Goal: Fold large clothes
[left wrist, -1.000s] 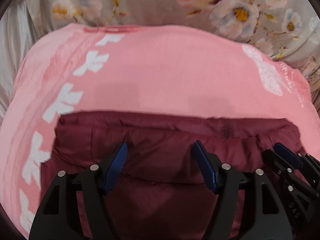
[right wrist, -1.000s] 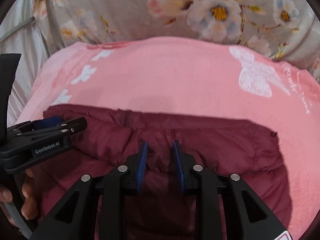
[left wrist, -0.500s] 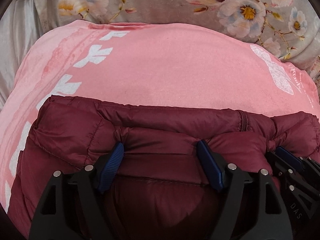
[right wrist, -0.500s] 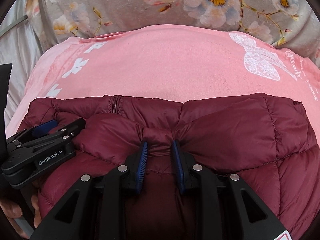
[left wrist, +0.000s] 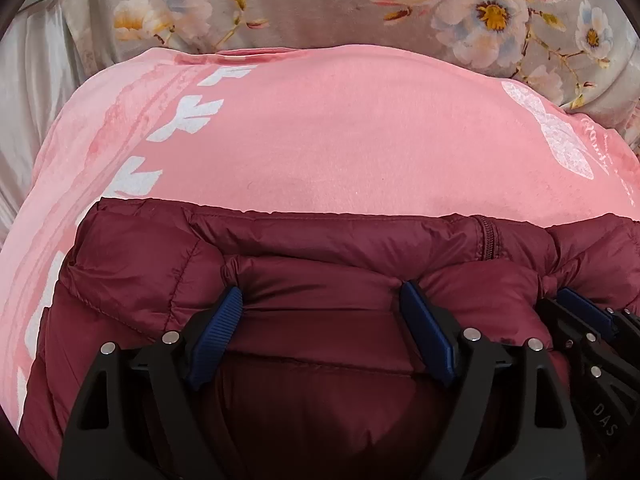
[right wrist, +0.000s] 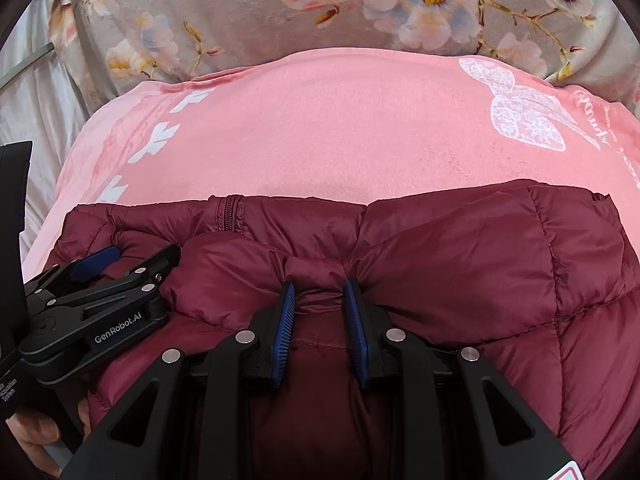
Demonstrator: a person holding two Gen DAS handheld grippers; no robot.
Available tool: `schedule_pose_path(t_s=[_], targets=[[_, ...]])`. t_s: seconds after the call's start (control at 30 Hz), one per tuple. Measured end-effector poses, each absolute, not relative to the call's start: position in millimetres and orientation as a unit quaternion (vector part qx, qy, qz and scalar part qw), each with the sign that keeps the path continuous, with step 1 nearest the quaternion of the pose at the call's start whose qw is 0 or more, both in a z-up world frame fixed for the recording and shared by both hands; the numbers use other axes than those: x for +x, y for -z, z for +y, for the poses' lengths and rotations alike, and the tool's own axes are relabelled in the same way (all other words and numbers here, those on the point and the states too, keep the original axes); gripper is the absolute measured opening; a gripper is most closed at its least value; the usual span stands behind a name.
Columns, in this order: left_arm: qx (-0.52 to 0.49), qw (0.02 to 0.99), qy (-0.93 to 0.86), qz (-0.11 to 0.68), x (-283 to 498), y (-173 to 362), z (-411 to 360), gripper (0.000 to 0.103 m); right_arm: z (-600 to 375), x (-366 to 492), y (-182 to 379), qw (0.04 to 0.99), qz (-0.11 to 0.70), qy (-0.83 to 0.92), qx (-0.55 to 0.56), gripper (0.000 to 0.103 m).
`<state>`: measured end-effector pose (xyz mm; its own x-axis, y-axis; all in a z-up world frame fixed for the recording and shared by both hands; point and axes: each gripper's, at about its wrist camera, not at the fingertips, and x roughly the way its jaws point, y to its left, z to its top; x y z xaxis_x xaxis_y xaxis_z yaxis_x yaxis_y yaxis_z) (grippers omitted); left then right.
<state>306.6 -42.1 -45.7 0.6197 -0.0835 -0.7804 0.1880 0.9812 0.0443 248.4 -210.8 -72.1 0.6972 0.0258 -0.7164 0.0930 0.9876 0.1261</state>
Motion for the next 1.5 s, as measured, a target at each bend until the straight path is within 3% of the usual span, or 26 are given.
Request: schedule_pose_path(t_s=[0.4,0.6,0.87,1.5], targets=[[0.066,0.895,0.074,0.434,308,45,-43,0.081,-215,248,69,0.921,0.381,0.015,0.086,0.024],[0.010,0.901,0.070,0.429,269,13,-12,0.083,-211,182,36,0.947,0.306,0.069,0.074,0.032],[0.023,0.900,0.061,0.431,209,20,-4,0.084,-176,148,56,0.933,0.353,0.036,0.068,0.032],[0.072,0.903,0.046,0.422,204,42,-14,0.090,-163,148,75,0.927,0.370,0.061,0.019,0.033]])
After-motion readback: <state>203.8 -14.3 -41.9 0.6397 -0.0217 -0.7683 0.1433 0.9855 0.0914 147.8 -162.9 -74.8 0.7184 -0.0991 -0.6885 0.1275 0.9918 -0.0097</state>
